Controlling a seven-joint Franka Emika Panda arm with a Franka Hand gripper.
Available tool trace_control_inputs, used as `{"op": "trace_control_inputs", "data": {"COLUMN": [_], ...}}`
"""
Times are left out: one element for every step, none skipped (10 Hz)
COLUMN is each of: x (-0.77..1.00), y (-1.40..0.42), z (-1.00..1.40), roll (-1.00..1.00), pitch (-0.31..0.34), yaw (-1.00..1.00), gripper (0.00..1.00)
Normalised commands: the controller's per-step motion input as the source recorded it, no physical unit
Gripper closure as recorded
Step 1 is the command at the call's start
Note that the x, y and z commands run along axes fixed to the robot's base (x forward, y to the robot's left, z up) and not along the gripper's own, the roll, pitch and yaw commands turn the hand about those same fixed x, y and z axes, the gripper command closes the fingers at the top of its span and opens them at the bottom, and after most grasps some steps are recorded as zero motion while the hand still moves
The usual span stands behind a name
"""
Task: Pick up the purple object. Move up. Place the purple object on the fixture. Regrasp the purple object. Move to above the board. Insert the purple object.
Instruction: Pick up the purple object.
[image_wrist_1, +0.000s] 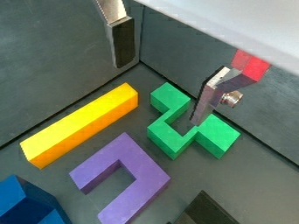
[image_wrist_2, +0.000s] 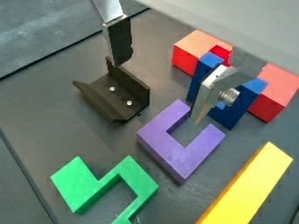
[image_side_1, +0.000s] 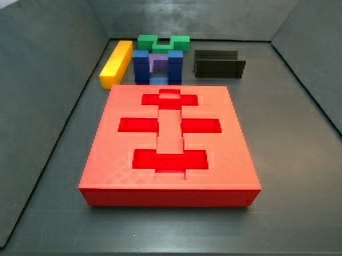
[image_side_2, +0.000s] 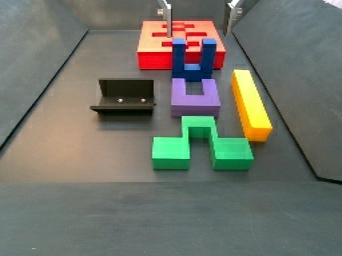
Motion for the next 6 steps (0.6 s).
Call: {"op": "trace_control_inputs", "data": {"x": [0.0,-0.05,0.41,0.81,0.8,0.67], "y": [0.0,0.0,-0.05,-0.29,-0.39,-0.47], "z": [0.0,0.0,-0.04,-0.25,-0.33,-0.43], "roll": [0.0,0.0,0.03,0.09,0.11,0.12], "pitch": [0.017,0.0,0.0,0.0,-0.004,0.0], "yaw": [0.0,0.0,-0.09,-0.11,-0.16,-0.25], "gripper": [0.0,0.0,0.0,0.0,0.0,0.0]}}
